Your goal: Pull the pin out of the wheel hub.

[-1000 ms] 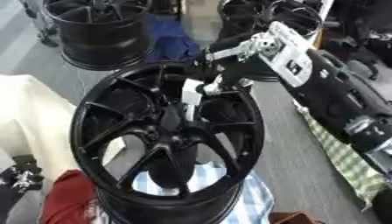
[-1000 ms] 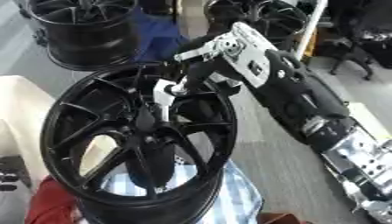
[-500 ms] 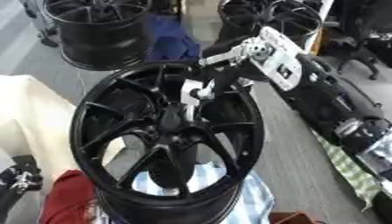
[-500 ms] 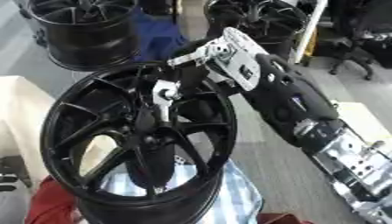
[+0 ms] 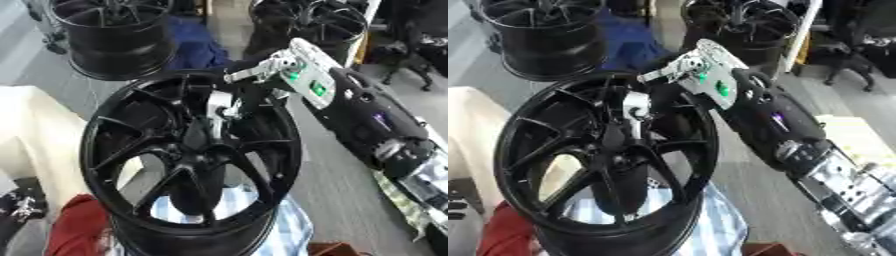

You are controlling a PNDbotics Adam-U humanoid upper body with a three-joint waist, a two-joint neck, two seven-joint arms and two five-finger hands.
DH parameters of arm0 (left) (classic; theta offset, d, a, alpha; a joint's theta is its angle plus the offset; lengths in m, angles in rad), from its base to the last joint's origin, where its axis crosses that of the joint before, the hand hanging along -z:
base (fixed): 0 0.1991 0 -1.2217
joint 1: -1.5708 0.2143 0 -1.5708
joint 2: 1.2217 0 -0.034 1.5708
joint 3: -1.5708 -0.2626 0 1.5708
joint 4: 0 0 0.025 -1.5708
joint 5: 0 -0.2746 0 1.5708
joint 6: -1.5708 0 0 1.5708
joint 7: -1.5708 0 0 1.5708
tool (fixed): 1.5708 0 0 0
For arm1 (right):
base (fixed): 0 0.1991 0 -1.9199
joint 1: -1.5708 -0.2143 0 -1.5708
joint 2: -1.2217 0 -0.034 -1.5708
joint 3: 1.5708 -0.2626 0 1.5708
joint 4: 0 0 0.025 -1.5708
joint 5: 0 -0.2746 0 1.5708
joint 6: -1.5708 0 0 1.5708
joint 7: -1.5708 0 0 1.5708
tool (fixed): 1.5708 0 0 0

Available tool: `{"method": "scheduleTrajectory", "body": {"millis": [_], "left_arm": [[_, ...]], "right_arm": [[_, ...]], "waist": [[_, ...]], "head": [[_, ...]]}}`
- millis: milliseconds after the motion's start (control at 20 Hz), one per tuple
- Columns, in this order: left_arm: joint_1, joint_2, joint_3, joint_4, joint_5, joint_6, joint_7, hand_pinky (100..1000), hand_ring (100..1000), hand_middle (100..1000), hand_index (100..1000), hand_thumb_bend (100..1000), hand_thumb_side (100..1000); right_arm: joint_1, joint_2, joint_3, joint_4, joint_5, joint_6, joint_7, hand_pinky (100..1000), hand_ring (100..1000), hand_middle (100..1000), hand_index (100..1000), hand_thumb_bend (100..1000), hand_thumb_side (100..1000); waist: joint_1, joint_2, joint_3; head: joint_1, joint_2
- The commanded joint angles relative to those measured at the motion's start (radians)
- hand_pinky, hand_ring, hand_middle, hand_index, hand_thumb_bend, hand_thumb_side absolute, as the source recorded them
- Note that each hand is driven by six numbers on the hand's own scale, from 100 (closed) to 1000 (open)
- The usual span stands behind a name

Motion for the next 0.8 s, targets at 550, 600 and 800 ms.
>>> {"method": "scheduleTrajectory", "body": {"millis": [550, 600, 800], "left_arm": [[-0.017, 0.004, -0.002, -0.021, -0.005, 0.001, -0.006, 635, 661, 635, 802, 100, 519], [-0.017, 0.003, -0.002, -0.021, -0.005, 0.001, -0.006, 635, 661, 635, 802, 100, 519], [-0.018, 0.002, -0.003, -0.023, -0.005, 0.003, -0.008, 635, 661, 635, 802, 100, 518]], "right_arm": [[-0.019, -0.002, -0.035, -0.030, 0.004, -0.066, 0.042, 529, 540, 542, 868, 100, 467], [-0.018, -0.002, -0.037, -0.038, 0.001, -0.066, 0.038, 514, 528, 526, 859, 100, 430], [-0.018, 0.001, -0.038, -0.055, -0.004, -0.064, 0.000, 470, 494, 485, 827, 100, 396]], "waist": [[0.007, -0.014, 0.003], [0.007, -0.014, 0.004], [0.007, -0.014, 0.007]], "head": [[-0.002, -0.002], [-0.003, -0.002], [-0.003, -0.002]]}}
